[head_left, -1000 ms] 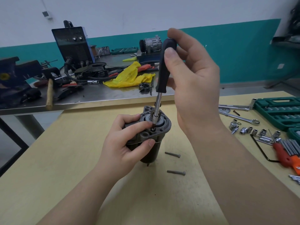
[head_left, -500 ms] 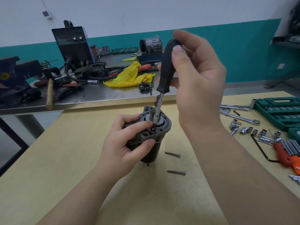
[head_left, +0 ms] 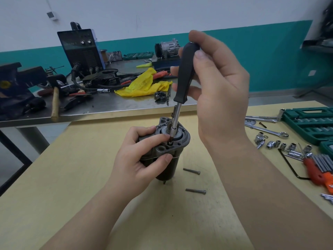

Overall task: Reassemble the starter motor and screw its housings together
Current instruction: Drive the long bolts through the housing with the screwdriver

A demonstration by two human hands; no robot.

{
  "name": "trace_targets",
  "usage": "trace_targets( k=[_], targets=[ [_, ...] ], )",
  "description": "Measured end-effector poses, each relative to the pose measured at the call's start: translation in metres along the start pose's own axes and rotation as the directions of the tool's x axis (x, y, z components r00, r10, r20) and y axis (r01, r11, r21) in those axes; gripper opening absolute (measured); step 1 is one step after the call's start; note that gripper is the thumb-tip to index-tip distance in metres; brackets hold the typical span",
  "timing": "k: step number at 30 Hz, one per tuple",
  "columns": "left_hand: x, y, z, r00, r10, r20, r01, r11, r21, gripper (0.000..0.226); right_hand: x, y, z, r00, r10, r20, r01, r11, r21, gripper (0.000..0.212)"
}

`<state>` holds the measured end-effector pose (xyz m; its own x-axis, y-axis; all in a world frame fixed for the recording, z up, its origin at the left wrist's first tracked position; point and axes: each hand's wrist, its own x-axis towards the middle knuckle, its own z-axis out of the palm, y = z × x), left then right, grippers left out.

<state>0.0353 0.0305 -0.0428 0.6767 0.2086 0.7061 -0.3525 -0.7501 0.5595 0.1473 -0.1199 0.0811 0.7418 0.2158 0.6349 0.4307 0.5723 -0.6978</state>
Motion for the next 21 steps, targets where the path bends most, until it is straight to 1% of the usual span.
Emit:
trace_targets(
  k=[2,5,7,9,11,13,16,19,21],
  targets=[
    [0.0001,-0.0003,-0.0001,1.0,0.002,0.003,-0.002,1.0,0.003,0.041,0.0001,-0.0009,0.0007,1.0,-0.012,0.024,0.013,0.999,-0.043,0.025],
    [0.0002,-0.0002,0.0002,1.0,-0.002,-0.001,0.002,1.0,0.007,0.041,0.0018,-0.0013,0.0029,0.996,-0.092,0.022,0.094,0.981,-0.171,0.026],
    [0.0003,0.0002,0.0003,1.0,-0.001,-0.003,0.001,1.0,0.009,0.041,0.003,0.0011,0.0033,0.995,-0.102,0.008,0.102,0.975,-0.199,0.029],
    [0.0,0.0006,0.0001,1.0,-0.002,-0.003,0.002,1.0,0.01,0.041,0.0033,0.0021,0.0037,0.994,-0.106,-0.009,0.102,0.975,-0.197,0.03],
    [-0.0002,0.0015,0.0,1.0,-0.007,-0.001,0.007,1.0,0.009,0.04,0.0031,0.0013,0.0036,0.995,-0.098,-0.007,0.096,0.982,-0.16,0.026],
    [-0.0003,0.0025,0.0,1.0,-0.008,0.001,0.008,1.0,0.005,0.041,0.0024,0.0011,0.0022,0.998,-0.065,0.003,0.065,0.994,-0.088,0.02],
    [-0.0001,0.003,-0.0002,1.0,-0.006,0.001,0.006,1.0,0.011,0.041,0.0023,0.0008,-0.0006,1.0,-0.007,0.025,0.008,1.0,-0.025,0.023],
    [-0.0001,0.0019,0.0002,1.0,-0.02,-0.003,0.02,1.0,0.012,0.039,0.0014,-0.0001,0.0004,0.999,-0.017,0.047,0.02,0.999,-0.046,0.021],
    [0.0002,0.0017,0.0002,1.0,-0.017,-0.004,0.017,1.0,0.014,0.039,0.0023,0.0002,0.0021,0.998,-0.063,0.029,0.066,0.991,-0.117,0.022]
  ],
)
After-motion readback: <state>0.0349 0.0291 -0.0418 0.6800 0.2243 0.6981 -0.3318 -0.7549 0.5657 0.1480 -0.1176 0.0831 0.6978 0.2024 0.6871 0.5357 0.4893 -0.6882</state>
